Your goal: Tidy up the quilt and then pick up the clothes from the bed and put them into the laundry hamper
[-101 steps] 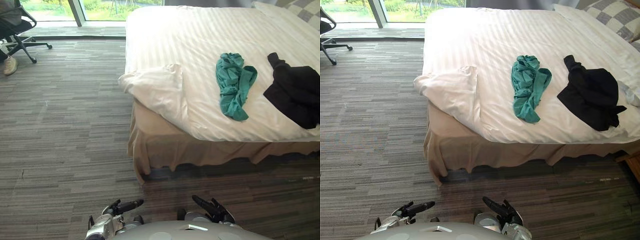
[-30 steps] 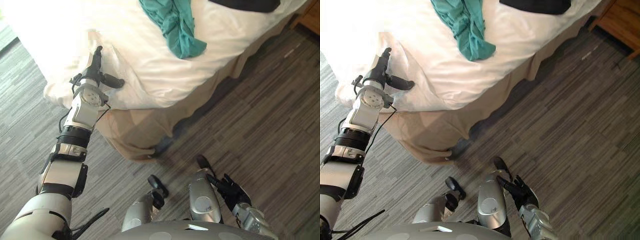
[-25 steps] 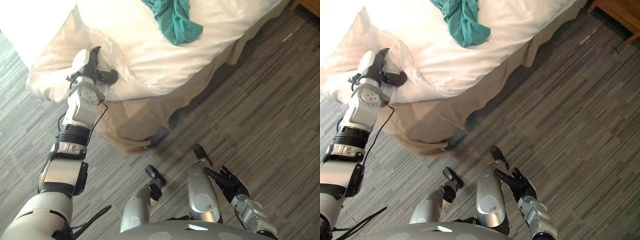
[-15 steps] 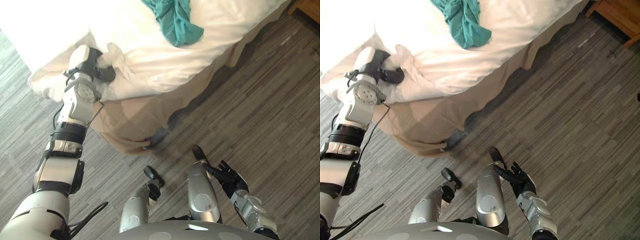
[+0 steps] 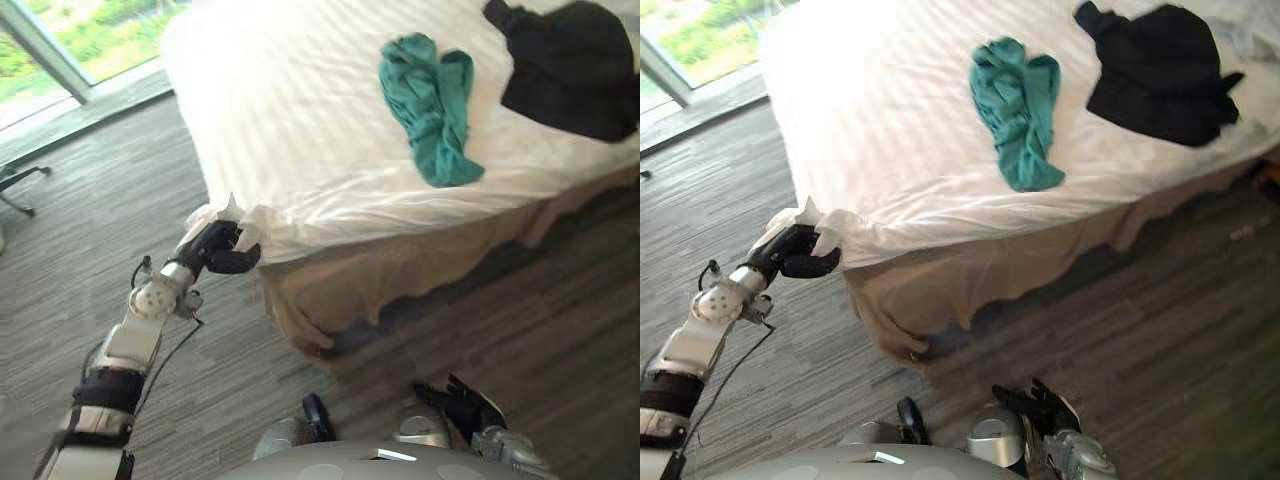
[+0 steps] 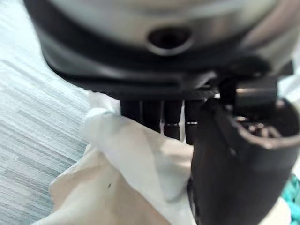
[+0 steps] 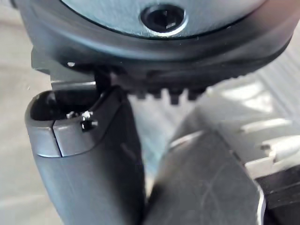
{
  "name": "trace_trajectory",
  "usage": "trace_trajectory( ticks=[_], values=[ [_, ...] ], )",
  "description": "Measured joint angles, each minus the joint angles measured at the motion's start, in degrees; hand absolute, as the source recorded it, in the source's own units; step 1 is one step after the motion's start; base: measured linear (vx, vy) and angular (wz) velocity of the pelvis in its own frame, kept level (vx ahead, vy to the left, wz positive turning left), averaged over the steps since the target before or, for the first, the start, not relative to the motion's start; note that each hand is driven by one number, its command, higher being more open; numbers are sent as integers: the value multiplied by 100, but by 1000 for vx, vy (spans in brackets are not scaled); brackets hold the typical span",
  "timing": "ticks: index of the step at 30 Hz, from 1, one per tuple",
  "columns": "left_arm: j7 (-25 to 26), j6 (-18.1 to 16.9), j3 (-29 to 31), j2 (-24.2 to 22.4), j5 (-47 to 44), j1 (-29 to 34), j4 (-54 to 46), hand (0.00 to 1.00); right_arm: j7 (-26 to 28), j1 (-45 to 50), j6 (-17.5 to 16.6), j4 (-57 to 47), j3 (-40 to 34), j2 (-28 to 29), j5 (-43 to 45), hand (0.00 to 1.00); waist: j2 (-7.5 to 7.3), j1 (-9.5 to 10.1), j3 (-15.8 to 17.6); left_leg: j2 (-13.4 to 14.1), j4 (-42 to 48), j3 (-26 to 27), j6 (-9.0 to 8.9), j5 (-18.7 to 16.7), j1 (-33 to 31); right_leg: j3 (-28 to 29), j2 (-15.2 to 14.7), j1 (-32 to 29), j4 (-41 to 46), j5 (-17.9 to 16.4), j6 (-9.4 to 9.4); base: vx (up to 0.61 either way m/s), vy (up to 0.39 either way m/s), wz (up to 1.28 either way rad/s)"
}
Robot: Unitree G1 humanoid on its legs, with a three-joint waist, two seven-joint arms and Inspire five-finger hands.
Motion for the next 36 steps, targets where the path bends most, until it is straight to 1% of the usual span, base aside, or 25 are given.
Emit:
trace_trajectory(
  ticks=[2,3,5,6,8,9,11,13,16,18,20,22,24,27,28,31,32,34,35,36],
  values=[
    [24,20,166,-257,-313,360,-3,100,-43,-14,6,159,52,48,4,100,-12,137,-86,0,-67,-141,-9,56,-2,-141,46,134,-180,57,-47,-4,-31,31],
    [72,46,242,-366,-396,474,10,100,-89,-13,10,209,49,58,7,100,-18,165,-116,-2,-104,-177,-14,79,-1,-190,56,172,-234,82,-45,-13,-26,25],
    [304,111,585,-838,-617,941,172,100,-121,-5,44,405,45,66,11,100,-74,343,-245,-12,-237,-260,-14,164,-2,-295,87,223,-366,131,-70,-10,-21,19],
    [356,113,645,-936,-623,1055,257,100,-121,8,52,436,43,73,12,100,-94,392,-266,-16,-252,-288,-11,178,-2,-330,91,242,-383,136,-77,-11,-20,24],
    [571,130,812,-1189,-617,1491,698,100,-117,14,115,579,36,115,12,100,-204,509,-393,-45,-347,-403,-9,239,5,-479,102,353,-521,178,-133,-14,-16,25],
    [658,140,829,-1237,-601,1589,850,100,-116,16,136,607,35,132,12,100,-232,551,-414,-49,-351,-416,-9,240,14,-507,104,386,-560,190,-150,-15,-4,12],
    [974,204,1033,-1478,-522,1935,1528,100,-115,21,181,713,29,215,11,100,-357,701,-483,-86,-482,-421,-7,293,131,-543,102,489,-659,209,-187,-6,2,2],
    [1168,263,1229,-1673,-504,2150,2020,100,-114,18,211,754,-39,293,12,100,-446,741,-534,-132,-679,-471,-2,405,213,-624,88,518,-668,179,-239,-38,2,11],
    [1474,347,1536,-2046,-492,2287,2757,100,-101,8,237,840,-237,356,27,100,-500,810,-544,-193,-974,-514,9,547,372,-692,62,565,-688,158,-276,-65,13,7],
    [1690,415,1765,-2263,-492,2308,3130,100,-102,8,245,927,-354,384,110,100,-536,831,-579,-214,-976,-524,-16,529,392,-721,40,598,-696,137,-312,-64,18,4],
    [1899,504,2216,-2472,-342,2320,3548,100,-114,8,245,1036,-555,445,307,100,-582,828,-625,-219,-980,-544,-21,535,396,-752,32,614,-701,137,-313,-41,5,3],
    [2015,526,2475,-2537,-296,2341,3724,100,-127,14,246,1068,-688,498,413,100,-603,824,-649,-216,-983,-542,-22,535,406,-753,33,622,-703,137,-313,0,0,0],
    [2078,518,2852,-2566,-425,2357,3879,100,-247,39,247,1097,-827,562,706,100,-623,823,-665,-209,-998,-526,-23,535,421,-753,33,636,-707,137,-313,0,0,0],
    [2057,372,3175,-2582,-631,2371,3921,100,-426,69,247,1107,-1001,632,1184,100,-620,824,-661,-200,-1002,-491,-35,519,472,-743,35,689,-727,134,-317,9,-5,-4],
    [2032,253,3265,-2592,-652,2382,3923,100,-530,67,246,1110,-1096,667,1395,100,-622,824,-668,-184,-1003,-445,-45,502,501,-714,44,700,-728,125,-330,15,-11,-11],
    [1960,-29,3318,-2616,-823,2290,3916,100,-788,52,223,1107,-1480,764,1730,100,-620,823,-672,-145,-1003,-367,-71,481,514,-673,78,691,-733,116,-346,15,-18,-9],
    [1888,-126,3318,-2650,-851,2188,3908,100,-960,52,208,1107,-1674,777,1927,100,-628,821,-668,-133,-1004,-345,-84,468,521,-656,87,685,-733,105,-362,16,-10,-6],
    [1810,-162,3283,-2733,-873,2044,3824,100,-1216,52,136,1090,-2020,778,2192,100,-625,812,-670,-119,-1004,-310,-93,449,530,-637,96,684,-738,98,-373,34,-14,-8],
    [1755,-189,3204,-2754,-874,1931,3800,100,-1383,44,85,1031,-2253,775,2392,0,-629,806,-668,-98,-1004,-278,-97,435,535,-610,108,672,-734,90,-387,36,-13,-11],
    [1728,-209,3155,-2753,-873,1880,3795,100,-1464,29,57,996,-2358,773,2483,0,-635,793,-666,-81,-1004,-261,-106,424,540,-595,117,667,-730,87,-392,35,-18,-18]
  ],
)
